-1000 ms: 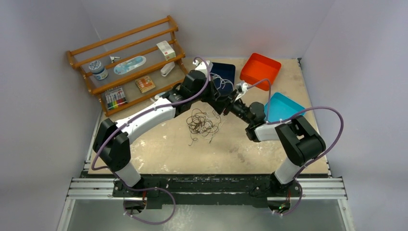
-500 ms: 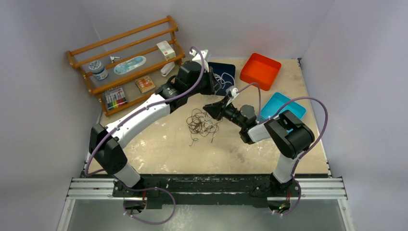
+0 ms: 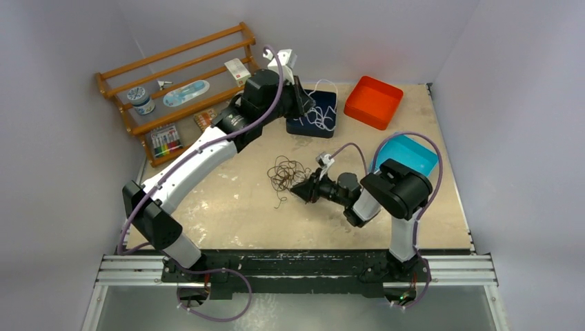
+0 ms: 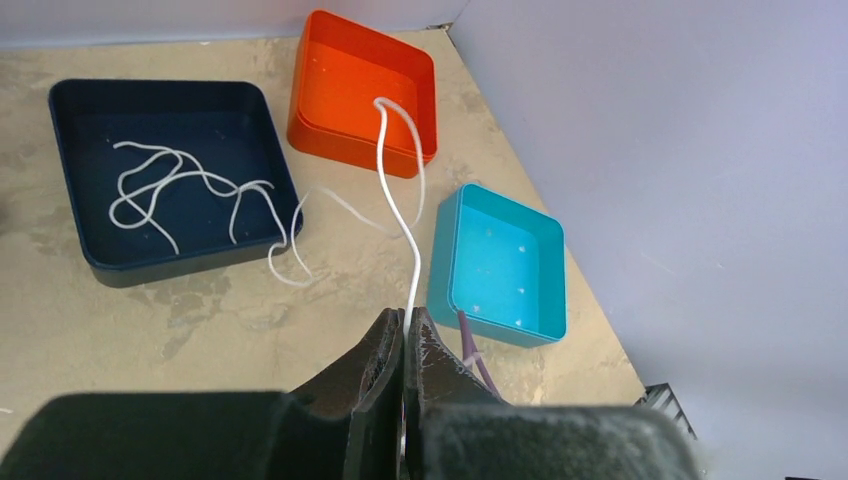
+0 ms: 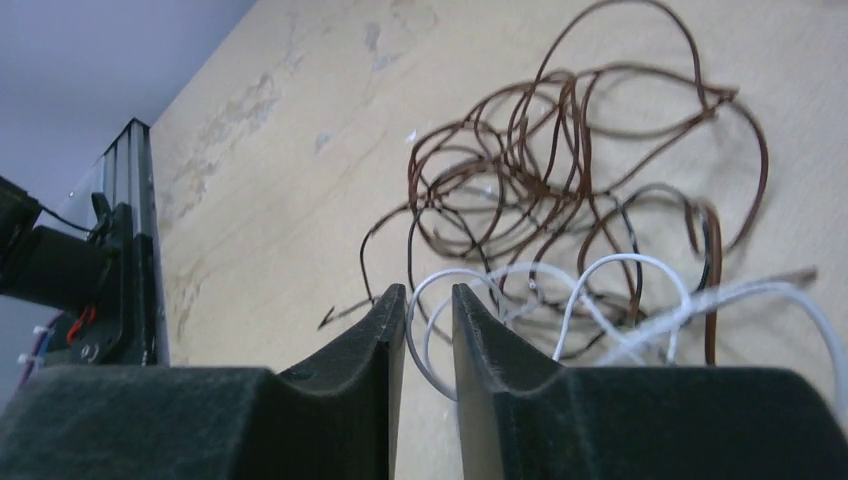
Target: Untangle the cables
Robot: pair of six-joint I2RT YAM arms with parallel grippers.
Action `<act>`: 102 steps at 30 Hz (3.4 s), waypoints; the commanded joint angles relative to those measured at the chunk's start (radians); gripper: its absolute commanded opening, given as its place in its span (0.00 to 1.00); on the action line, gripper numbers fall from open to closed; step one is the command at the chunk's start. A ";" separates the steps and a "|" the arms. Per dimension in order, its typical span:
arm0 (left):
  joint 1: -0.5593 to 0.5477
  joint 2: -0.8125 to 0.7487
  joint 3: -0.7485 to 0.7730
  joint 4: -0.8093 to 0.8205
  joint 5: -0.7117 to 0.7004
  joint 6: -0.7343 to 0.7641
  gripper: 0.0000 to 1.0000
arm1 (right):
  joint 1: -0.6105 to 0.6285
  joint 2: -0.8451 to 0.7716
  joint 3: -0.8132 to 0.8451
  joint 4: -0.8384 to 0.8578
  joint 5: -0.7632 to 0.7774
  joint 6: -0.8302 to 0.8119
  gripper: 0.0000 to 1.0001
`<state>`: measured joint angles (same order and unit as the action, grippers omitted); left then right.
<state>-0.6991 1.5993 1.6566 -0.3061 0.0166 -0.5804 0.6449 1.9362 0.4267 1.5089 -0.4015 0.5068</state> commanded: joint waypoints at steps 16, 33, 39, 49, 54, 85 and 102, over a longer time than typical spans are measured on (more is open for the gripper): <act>0.010 -0.139 -0.015 -0.045 -0.158 0.213 0.00 | 0.003 -0.907 0.007 -0.766 0.395 -0.246 0.56; 0.010 -0.241 -0.144 0.002 -0.140 0.244 0.00 | -0.164 -0.886 0.426 -1.081 0.367 -0.118 0.65; 0.011 -0.242 -0.161 0.015 -0.130 0.237 0.00 | -0.170 -0.805 0.494 -1.036 0.289 -0.085 0.65; 0.010 -0.245 -0.183 0.040 -0.094 0.223 0.00 | -0.177 -0.691 0.523 -0.958 0.241 -0.004 0.63; 0.011 -0.258 -0.195 0.058 -0.081 0.215 0.00 | -0.183 -0.618 0.533 -0.914 0.182 0.031 0.51; 0.015 -0.326 -0.372 0.038 -0.201 0.195 0.54 | -0.200 -0.705 0.790 -1.142 0.365 -0.179 0.00; 0.026 -0.312 -0.647 0.012 -0.413 0.029 0.54 | -0.277 -0.451 0.981 -1.145 0.356 -0.260 0.00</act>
<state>-0.6769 1.2972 1.0706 -0.3546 -0.3645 -0.4603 0.3847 1.4406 1.3300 0.3229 -0.0471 0.2916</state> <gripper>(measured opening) 0.536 0.008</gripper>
